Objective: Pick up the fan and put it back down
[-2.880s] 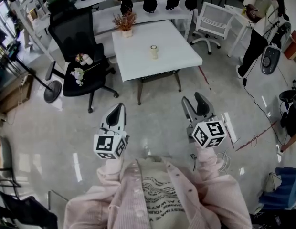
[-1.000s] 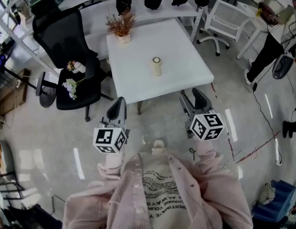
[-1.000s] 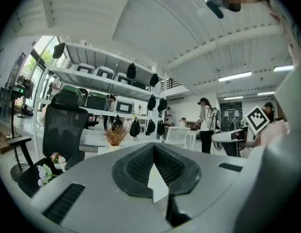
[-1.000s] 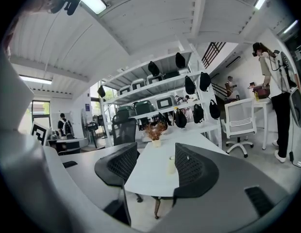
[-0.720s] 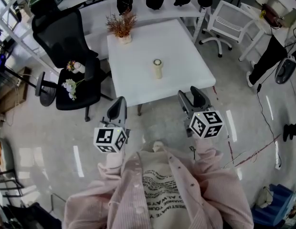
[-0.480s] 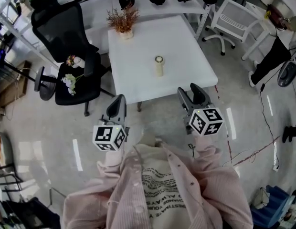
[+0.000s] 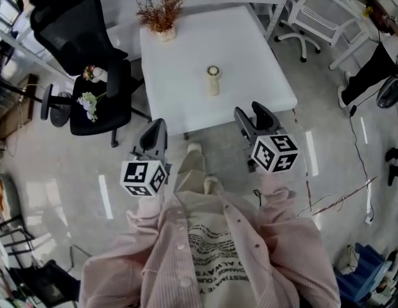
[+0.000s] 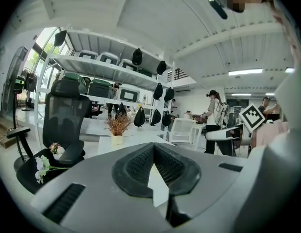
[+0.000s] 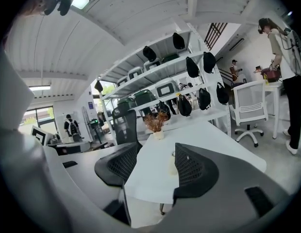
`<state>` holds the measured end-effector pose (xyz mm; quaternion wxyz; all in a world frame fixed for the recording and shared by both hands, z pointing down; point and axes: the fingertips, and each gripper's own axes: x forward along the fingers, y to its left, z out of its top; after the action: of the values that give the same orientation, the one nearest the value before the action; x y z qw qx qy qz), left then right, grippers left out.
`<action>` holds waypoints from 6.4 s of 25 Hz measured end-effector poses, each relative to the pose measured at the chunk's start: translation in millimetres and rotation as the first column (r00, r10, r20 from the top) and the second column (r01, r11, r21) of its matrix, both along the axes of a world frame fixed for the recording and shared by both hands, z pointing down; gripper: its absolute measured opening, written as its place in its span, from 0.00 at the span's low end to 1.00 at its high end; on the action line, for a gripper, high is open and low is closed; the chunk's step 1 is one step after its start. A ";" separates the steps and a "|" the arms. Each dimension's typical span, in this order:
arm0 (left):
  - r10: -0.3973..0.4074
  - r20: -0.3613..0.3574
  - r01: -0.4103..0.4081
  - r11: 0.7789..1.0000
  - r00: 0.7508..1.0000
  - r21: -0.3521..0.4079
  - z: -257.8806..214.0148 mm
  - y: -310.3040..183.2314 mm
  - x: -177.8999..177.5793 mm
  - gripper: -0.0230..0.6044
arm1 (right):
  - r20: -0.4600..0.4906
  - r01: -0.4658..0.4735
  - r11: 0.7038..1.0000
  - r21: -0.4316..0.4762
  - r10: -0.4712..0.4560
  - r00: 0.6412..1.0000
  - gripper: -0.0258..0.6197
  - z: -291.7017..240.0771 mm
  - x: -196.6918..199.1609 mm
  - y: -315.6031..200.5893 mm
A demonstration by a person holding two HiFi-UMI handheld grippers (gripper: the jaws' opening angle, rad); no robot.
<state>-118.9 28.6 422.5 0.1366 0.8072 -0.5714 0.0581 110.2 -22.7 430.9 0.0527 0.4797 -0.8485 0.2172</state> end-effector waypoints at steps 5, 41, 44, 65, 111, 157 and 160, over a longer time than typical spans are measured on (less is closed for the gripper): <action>0.033 -0.007 -0.033 0.998 0.999 -0.048 19.0 -29.3 5.8 0.04 | -0.003 0.015 0.998 -0.063 -0.015 1.000 0.37 21.4 -11.9 -24.7; 0.198 -0.111 -0.226 0.889 0.974 -0.398 183.0 -201.5 7.8 0.04 | -0.170 -0.168 0.866 -0.471 0.098 0.981 0.37 219.3 -75.7 -175.0; 0.188 -0.119 -0.221 0.883 0.975 -0.414 188.1 -203.6 9.9 0.04 | -0.189 -0.187 0.847 -0.498 0.104 0.976 0.37 229.6 -75.0 -177.4; 0.136 -0.133 -0.183 0.864 0.982 -0.470 207.8 -210.9 22.8 0.04 | -0.389 -0.265 0.809 -0.525 0.049 0.920 0.33 261.6 -71.1 -189.4; 0.156 -0.087 -0.159 0.987 0.984 -0.023 22.0 -245.5 -1.1 0.04 | -0.032 -0.036 0.992 -0.119 0.032 0.999 0.33 39.9 -65.7 -215.5; 0.063 -0.046 -0.058 0.993 0.997 0.098 -28.8 -249.9 -26.4 0.04 | 0.086 -0.111 0.987 0.116 0.101 0.991 0.33 -38.1 -17.1 -216.8; 0.071 -0.051 -0.068 0.996 0.996 0.061 -15.2 -254.6 -22.4 0.04 | 0.067 -0.112 0.991 0.078 0.107 0.992 0.33 -21.2 -16.2 -222.6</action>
<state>-141.4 -226.0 407.3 0.1258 0.8316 -0.5404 0.0246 94.0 -245.3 409.7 -0.0056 0.5202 -0.8303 0.2001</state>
